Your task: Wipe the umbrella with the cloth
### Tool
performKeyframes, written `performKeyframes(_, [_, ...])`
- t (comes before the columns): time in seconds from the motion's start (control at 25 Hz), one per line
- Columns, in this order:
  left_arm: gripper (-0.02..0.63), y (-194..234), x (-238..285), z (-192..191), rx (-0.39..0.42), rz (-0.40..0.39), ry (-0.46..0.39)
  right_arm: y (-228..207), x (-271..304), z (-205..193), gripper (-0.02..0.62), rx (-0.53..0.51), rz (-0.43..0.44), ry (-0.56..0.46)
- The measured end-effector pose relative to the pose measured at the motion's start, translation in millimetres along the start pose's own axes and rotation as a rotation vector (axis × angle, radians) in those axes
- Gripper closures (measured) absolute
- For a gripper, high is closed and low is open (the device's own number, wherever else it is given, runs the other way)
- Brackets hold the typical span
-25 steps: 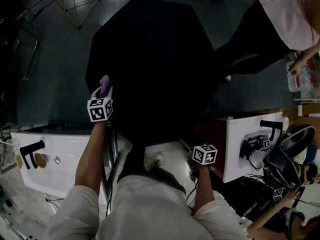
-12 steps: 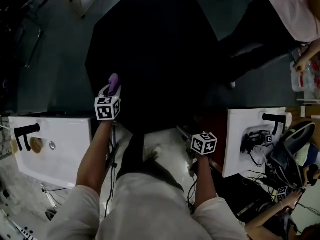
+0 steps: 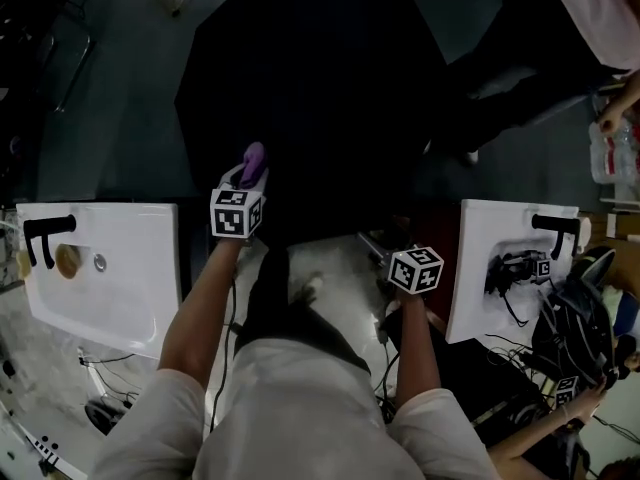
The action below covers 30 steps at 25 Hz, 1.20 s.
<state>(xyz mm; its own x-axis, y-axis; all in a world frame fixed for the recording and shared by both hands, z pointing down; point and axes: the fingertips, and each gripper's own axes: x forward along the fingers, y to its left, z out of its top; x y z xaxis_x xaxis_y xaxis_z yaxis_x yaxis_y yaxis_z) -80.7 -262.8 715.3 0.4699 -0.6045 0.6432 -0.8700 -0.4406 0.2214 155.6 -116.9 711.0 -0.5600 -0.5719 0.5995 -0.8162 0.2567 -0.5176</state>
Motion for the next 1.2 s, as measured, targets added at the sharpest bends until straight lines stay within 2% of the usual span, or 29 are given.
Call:
performKeyframes(0.72, [0.485, -77.5, -23.0, -87.2, -0.028, -0.094, 0.031, 4.5, -3.9, -8.9, 0.21, -0.044, 0.035, -0.055])
performKeyframes(1.2, [0.486, -144.1, -11.5, -174.4, -0.005, -0.195, 0.153, 4.4, -4.1, -12.5, 0.21, -0.081, 0.051, -0.083])
